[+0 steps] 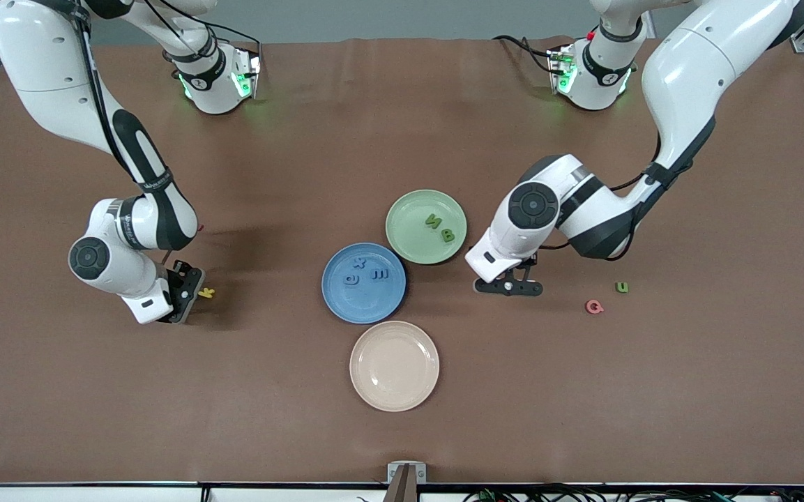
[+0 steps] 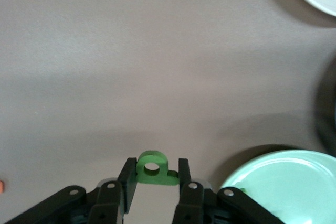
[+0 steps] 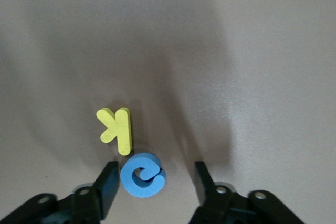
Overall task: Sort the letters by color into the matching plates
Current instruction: 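Grasp the blue C with the right gripper while the left gripper carries P, then drop the green P on the green plate while the right gripper drops C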
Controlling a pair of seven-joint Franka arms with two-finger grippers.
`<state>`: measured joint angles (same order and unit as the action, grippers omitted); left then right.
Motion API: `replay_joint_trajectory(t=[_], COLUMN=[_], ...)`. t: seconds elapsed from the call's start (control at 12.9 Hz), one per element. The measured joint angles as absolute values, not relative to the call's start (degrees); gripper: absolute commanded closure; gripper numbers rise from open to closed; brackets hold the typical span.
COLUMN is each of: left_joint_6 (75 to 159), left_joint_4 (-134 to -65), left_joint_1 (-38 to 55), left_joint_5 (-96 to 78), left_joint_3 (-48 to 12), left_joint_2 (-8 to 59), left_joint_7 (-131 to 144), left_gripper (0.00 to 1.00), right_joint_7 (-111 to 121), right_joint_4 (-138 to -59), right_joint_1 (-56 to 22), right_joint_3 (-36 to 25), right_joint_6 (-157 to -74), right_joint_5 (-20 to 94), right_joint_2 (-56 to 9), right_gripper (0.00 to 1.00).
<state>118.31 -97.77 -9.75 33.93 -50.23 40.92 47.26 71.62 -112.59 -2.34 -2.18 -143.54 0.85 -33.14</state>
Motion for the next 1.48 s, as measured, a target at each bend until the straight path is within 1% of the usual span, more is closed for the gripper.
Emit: replay_joint_trajectory(t=[0.16,0.31,0.47,0.78,0.85,1.01,1.09,1.24,1.32,1.4,1.48], left_joint_6=[118.31,118.31,118.31,118.32,118.32,118.88,120.13,123.37,124.23,124.52,124.62], left_joint_4=[-97.66,-97.66,-97.65,-97.65,-97.81,-98.75,-99.59,-101.74,-102.47,-102.83,-103.01], left_joint_1=[-8.69,-7.18,-5.14,-1.16,-0.17,1.33,1.89,2.76,3.16,3.67,4.28], left_joint_5=[33.92,33.89,33.89,33.86,33.86,33.86,33.86,33.86,33.86,33.86,33.86], left_joint_3=[-50.22,-50.2,-50.14,-49.48,-49.13,-49.01,-49.01,-48.93,-48.87,-48.86,-48.83], left_joint_2=[40.93,40.93,40.96,42.05,42.5,43.33,43.6,44.13,44.47,44.86,45.21], left_joint_7=[49.37,52.38,55.99,61.84,63.38,67.08,68.88,72.98,74.76,76.39,78.01], left_gripper=[1.0,1.0,1.0,1.0,1.0,0.99,0.97,0.88,0.81,0.63,0.34], right_joint_7=[71.62,71.63,71.62,70.48,69.65,66.56,64.12,55.46,48.93,41.83,33.85], right_joint_4=[-112.45,-112.37,-112.41,-111.66,-110.28,-105.18,-102.39,-98.51,-97.83,-97.67,-97.66], right_joint_1=[-2.34,-2.34,-2.34,-2.34,-2.35,-2.63,-3.03,-4.97,-6.98,-9.35,-11.93], right_joint_3=[-2.19,-2.13,-2.13,-2.13,-2.12,-1.99,-1.85,-1.47,-1.3,-1.18,-0.97], right_joint_6=[-143.63,-143.28,-143.4,-142.77,-140.29,-131.42,-126.96,-120.52,-118.43,-116.77,-115.73], right_joint_5=[0.85,0.87,0.88,0.92,0.92,0.9,0.9,0.91,0.91,0.95,0.99], right_joint_2=[-33.13,-32.62,-32.84,-32.82,-32.74,-32.27,-31.86,-30.64,-29.77,-28.95,-28.39], right_gripper=[0.72,0.86,0.89,0.9,0.9,0.9,0.9,0.9,0.9,0.9,0.9])
